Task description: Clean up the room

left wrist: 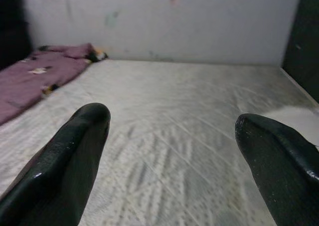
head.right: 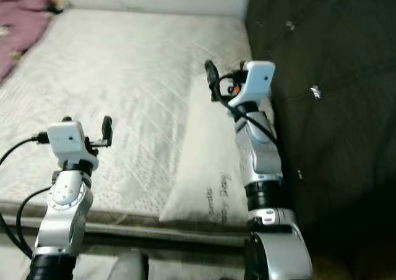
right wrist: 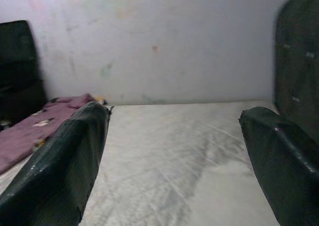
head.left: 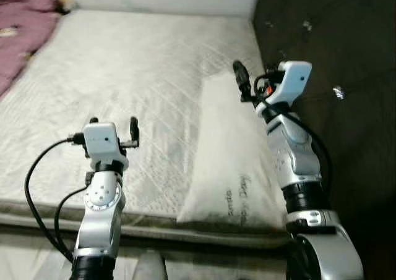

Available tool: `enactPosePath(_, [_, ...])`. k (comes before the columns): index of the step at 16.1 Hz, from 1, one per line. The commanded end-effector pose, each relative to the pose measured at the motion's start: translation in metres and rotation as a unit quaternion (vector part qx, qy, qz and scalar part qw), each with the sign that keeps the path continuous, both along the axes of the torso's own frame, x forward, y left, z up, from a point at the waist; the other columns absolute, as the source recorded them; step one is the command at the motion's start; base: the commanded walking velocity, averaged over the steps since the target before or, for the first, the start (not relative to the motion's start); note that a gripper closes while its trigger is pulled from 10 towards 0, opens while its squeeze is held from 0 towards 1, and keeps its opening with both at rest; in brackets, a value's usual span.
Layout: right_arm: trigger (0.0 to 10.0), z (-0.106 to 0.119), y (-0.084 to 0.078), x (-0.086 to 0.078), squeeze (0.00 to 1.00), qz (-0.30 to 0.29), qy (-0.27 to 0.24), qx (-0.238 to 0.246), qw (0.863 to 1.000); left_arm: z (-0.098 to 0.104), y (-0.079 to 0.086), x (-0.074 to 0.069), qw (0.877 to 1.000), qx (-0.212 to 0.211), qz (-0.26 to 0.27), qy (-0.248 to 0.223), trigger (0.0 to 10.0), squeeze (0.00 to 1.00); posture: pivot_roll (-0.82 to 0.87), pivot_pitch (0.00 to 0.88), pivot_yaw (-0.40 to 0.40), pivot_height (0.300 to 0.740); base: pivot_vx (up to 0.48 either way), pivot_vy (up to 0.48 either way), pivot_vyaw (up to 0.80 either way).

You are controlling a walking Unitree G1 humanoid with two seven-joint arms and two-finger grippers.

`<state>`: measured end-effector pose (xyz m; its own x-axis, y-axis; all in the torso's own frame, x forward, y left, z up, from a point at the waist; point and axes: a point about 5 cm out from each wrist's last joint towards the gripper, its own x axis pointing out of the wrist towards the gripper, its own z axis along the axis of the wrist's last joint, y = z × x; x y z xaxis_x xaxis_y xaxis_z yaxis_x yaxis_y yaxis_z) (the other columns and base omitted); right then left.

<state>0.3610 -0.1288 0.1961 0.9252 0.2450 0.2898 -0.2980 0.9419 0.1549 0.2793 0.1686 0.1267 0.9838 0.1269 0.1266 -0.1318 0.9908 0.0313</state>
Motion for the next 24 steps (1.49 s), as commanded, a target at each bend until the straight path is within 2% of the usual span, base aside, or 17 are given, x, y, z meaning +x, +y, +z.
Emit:
enactPosePath(1, [10.0, -0.003, 0.001, -0.002, 0.00, 0.000, 0.002, -0.007, 1.000, -0.005, 0.002, -0.001, 1.000, 0.001, -0.001, 0.010, 10.0, 0.00, 0.00, 0.000, -0.008, 0.740, 0.000, 0.000, 0.00])
enactPosePath(5, [10.0, -0.012, -0.004, -0.004, 0.00, -0.011, 0.012, -0.020, 1.000, -0.008, 0.003, 0.001, 1.000, 0.008, -0.006, 0.012, 10.0, 0.00, 0.00, 0.000, 0.000, 0.740, 0.000, 0.000, 0.00])
enactPosePath(9, [10.0, -0.023, -0.015, -0.008, 0.00, -0.058, 0.020, -0.040, 0.997, -0.011, 0.008, 0.003, 0.999, 0.024, 0.006, 0.022, 10.0, 0.00, -0.01, 0.000, 0.010, 0.740, 0.000, 0.000, 0.00])
enactPosePath(13, [10.0, -0.057, -0.026, -0.035, 0.00, -0.075, 0.061, -0.072, 0.993, -0.038, 0.016, -0.030, 0.999, 0.018, 0.007, 0.051, 10.0, 0.00, 0.00, 0.000, -0.002, 0.740, 0.000, 0.000, 0.00])
enactPosePath(14, [10.0, -0.062, -0.027, -0.040, 0.00, -0.076, 0.068, -0.077, 0.992, -0.038, 0.021, -0.035, 0.998, 0.021, 0.018, 0.050, 10.0, 0.00, 0.01, 0.000, -0.008, 0.740, 0.000, 0.000, 0.00])
enactPosePath(17, [10.0, -0.074, -0.034, -0.049, 0.00, -0.100, 0.082, -0.105, 0.986, -0.033, 0.034, -0.042, 0.998, 0.027, 0.046, 0.041, 10.0, 0.00, 0.02, 0.000, -0.021, 0.740, 0.000, 0.000, 0.00])
enactPosePath(19, [10.0, -0.092, -0.053, -0.058, 0.00, -0.133, 0.115, -0.135, 0.975, -0.034, 0.044, -0.048, 0.996, 0.027, 0.068, 0.045, 10.0, 0.00, 0.02, 0.000, -0.032, 0.740, 0.000, 0.000, 0.00])
enactPosePath(22, [10.0, -0.108, -0.070, -0.071, 0.00, -0.153, 0.148, -0.157, 0.964, -0.032, 0.037, -0.046, 0.997, 0.034, 0.050, 0.037, 10.0, 0.00, 0.01, 0.000, -0.042, 0.740, 0.000, 0.000, 0.00])
enactPosePath(24, [10.0, -0.116, -0.077, -0.081, 0.00, -0.164, 0.171, -0.167, 0.957, -0.027, 0.025, -0.037, 0.999, 0.028, 0.022, 0.022, 10.0, 0.00, -0.01, 0.000, -0.045, 0.740, 0.000, 0.000, 0.00])
